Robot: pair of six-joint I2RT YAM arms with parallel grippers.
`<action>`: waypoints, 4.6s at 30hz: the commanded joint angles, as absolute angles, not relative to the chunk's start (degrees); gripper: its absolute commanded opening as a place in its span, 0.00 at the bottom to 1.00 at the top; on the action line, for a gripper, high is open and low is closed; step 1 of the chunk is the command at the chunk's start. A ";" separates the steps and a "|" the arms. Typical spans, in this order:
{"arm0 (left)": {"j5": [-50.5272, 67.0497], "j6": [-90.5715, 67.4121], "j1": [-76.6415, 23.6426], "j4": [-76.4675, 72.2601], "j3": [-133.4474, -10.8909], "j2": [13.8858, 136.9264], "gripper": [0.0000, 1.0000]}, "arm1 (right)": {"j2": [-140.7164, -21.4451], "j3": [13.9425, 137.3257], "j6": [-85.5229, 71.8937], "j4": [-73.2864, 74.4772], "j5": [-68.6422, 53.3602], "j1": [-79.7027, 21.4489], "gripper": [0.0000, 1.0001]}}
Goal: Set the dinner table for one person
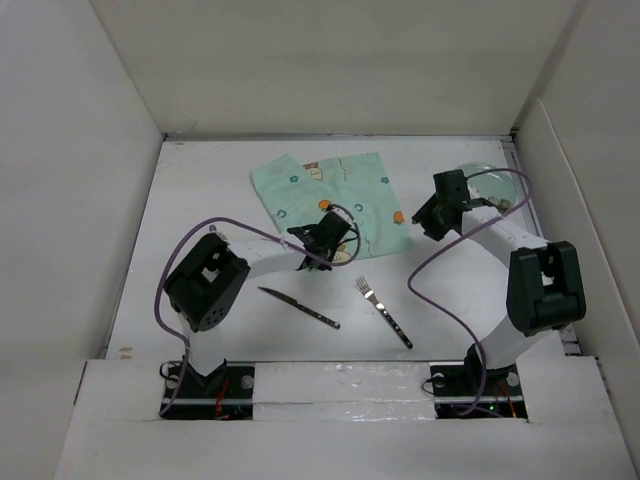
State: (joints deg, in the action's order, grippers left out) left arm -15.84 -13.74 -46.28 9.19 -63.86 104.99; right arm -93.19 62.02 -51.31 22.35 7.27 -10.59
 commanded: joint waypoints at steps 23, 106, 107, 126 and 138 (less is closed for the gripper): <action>-13.44 -13.10 -46.93 13.80 -90.00 118.03 0.50 | -96.41 58.09 -59.32 29.97 6.06 -15.29 0.45; -24.24 -14.07 -29.62 16.17 -94.74 68.39 0.00 | -59.68 86.96 -43.16 42.61 18.36 -18.98 0.00; -25.04 -13.98 -29.62 15.74 -95.36 67.86 0.00 | -59.85 89.53 -42.46 43.15 18.98 -18.98 0.00; -17.93 -15.12 -17.23 10.46 -103.05 91.38 0.00 | -92.08 116.77 -36.30 34.81 10.46 -9.15 0.00; -4.04 -22.94 -6.50 12.66 -106.93 92.66 0.00 | -99.24 125.46 -37.53 36.31 2.56 -5.63 0.00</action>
